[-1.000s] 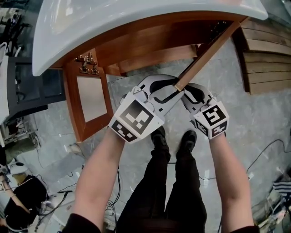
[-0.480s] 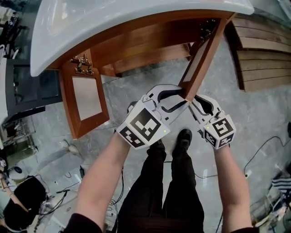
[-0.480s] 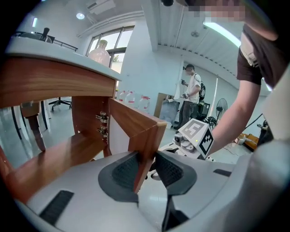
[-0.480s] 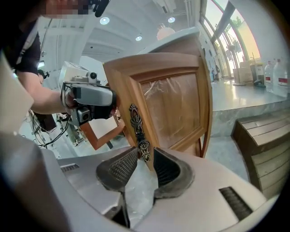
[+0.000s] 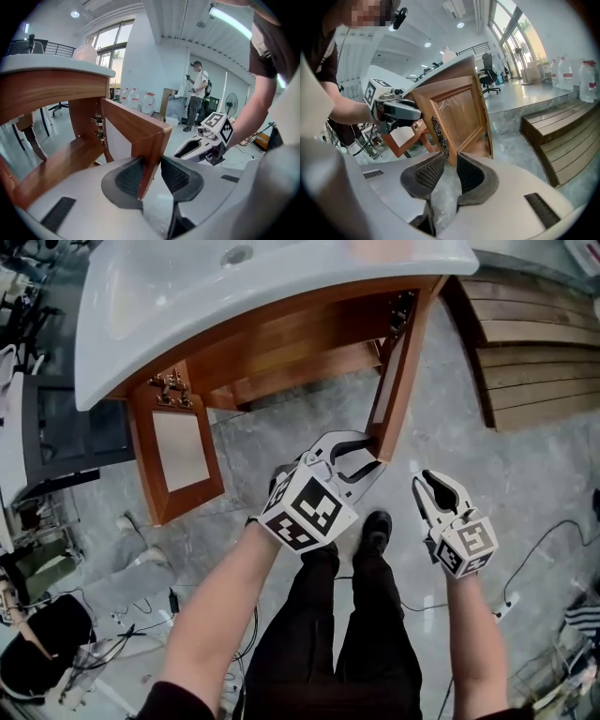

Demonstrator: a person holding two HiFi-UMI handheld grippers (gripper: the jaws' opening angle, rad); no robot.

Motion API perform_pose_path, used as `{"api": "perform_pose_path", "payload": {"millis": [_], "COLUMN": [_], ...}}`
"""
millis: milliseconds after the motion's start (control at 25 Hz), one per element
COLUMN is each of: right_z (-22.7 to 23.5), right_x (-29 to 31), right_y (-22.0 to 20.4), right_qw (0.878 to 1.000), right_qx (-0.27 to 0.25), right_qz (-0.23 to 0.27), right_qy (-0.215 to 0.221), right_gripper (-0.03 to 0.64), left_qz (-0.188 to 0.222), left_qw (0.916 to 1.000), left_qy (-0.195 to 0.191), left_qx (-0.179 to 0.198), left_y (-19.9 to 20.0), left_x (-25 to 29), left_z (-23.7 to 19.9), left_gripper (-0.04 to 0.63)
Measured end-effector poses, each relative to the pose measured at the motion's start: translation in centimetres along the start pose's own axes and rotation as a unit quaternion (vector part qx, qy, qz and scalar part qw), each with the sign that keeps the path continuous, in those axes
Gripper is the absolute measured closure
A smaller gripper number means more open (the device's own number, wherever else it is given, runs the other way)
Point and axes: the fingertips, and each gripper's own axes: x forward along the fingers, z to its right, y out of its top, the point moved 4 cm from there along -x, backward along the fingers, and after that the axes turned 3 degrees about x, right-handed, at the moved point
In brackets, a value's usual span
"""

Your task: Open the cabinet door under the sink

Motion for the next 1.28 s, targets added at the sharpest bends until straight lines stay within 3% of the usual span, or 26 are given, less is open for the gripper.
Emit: {"api": "perform_pose_path", "payload": {"millis": [360,680,920,1080,1280], "right_z": [1.2,1.3,-5.1,-7.9,-11.6], "right_x": [-3.3,-8.0,-12.4,-14.6,-17.3], "right_y": [3.1,6.1,9.2,13.0,17.6], "right_qw": [0.999,0.999,1.0,0.999,0.997], "right_qx": [-0.027,-0.015,-0.022,-0.027,-0.062], "right_qz": [0.024,0.036,0.01,0.017,0.023], "right_qy": [-0.006,-0.008,0.014,0.021,0.042], "right_gripper": [0.543,0.568,0.574,0.574,0.581], "left_qz": [-0.025,0.008,0.04,0.05,0.053], "left_qw": [0.9996,0.9992,0.9945,0.9908,0.9801], "left_qy": [-0.008,0.006,0.036,0.07,0.114], "left_qx": [-0.006,-0.04,-0.09,-0.105,-0.154], "left_y": [2.2,5.9,11.0,14.0,16.3], "left_x": [3.1,4.7,-2.2,-7.9,-14.9], "left_z": [2.5,4.5,5.5,5.8,7.4], "left_gripper": [0.466,0.518,0.518,0.518,0.522]}}
